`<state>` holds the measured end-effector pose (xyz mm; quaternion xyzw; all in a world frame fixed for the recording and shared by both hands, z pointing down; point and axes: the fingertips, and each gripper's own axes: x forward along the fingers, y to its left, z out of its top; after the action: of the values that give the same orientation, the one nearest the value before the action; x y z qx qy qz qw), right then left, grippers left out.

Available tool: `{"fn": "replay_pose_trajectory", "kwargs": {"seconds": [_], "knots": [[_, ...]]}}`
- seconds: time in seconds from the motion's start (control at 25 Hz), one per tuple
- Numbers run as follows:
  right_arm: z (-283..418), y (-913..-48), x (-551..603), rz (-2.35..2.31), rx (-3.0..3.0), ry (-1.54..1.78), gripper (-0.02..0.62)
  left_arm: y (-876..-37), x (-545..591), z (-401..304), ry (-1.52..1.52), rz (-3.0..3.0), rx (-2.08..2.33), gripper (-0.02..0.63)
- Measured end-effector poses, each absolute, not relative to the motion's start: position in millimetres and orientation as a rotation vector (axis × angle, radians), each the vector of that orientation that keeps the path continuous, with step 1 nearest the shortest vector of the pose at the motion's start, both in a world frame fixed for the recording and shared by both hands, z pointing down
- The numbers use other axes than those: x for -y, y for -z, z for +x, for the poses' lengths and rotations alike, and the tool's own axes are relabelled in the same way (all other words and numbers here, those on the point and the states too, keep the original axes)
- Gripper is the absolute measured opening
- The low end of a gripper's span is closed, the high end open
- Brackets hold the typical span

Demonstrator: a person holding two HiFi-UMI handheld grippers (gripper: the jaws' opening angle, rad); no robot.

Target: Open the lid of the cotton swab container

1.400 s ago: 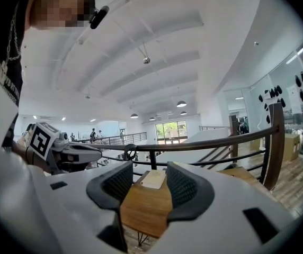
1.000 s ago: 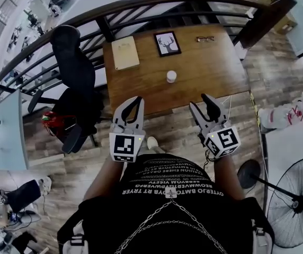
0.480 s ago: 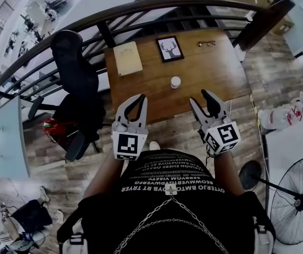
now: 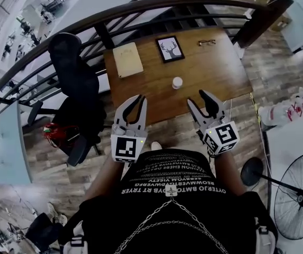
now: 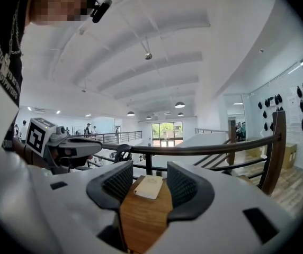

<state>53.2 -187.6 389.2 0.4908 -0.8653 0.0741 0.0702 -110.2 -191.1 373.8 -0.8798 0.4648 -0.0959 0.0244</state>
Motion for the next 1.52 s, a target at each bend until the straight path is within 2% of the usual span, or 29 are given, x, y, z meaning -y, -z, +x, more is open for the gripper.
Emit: {"fn": "replay_pose_trajectory", "kwargs": {"seconds": [0.08, 0.16, 0.2, 0.64, 1.24, 1.52], "knots": [[59.9, -394.7, 187.2, 1.489, 2.580, -0.234, 0.209, -381.4, 192.9, -104.1, 0.296, -2.751, -1.423, 0.049], [68.8, -399.3, 188.6, 1.510, 2.562, -0.246, 0.209, -390.8, 195.1, -95.2, 0.307, -2.781, -1.392, 0.119], [70.8, -402.3, 189.5, 1.517, 2.558, -0.258, 0.209, -395.4, 195.5, -93.0, 0.313, -2.789, -1.380, 0.130], [94.3, -412.7, 219.6, 1.457, 2.593, -0.306, 0.209, -420.8, 209.8, -52.4, 0.383, -2.827, -1.327, 0.195], [116.5, -445.5, 278.9, 1.312, 2.597, -0.363, 0.209, -504.4, 262.6, -3.3, 0.490, -2.823, -1.302, 0.225], [131.6, -464.2, 292.7, 1.263, 2.581, -0.395, 0.209, -546.4, 278.0, 17.7, 0.372, -2.857, -1.336, 0.225]]}}
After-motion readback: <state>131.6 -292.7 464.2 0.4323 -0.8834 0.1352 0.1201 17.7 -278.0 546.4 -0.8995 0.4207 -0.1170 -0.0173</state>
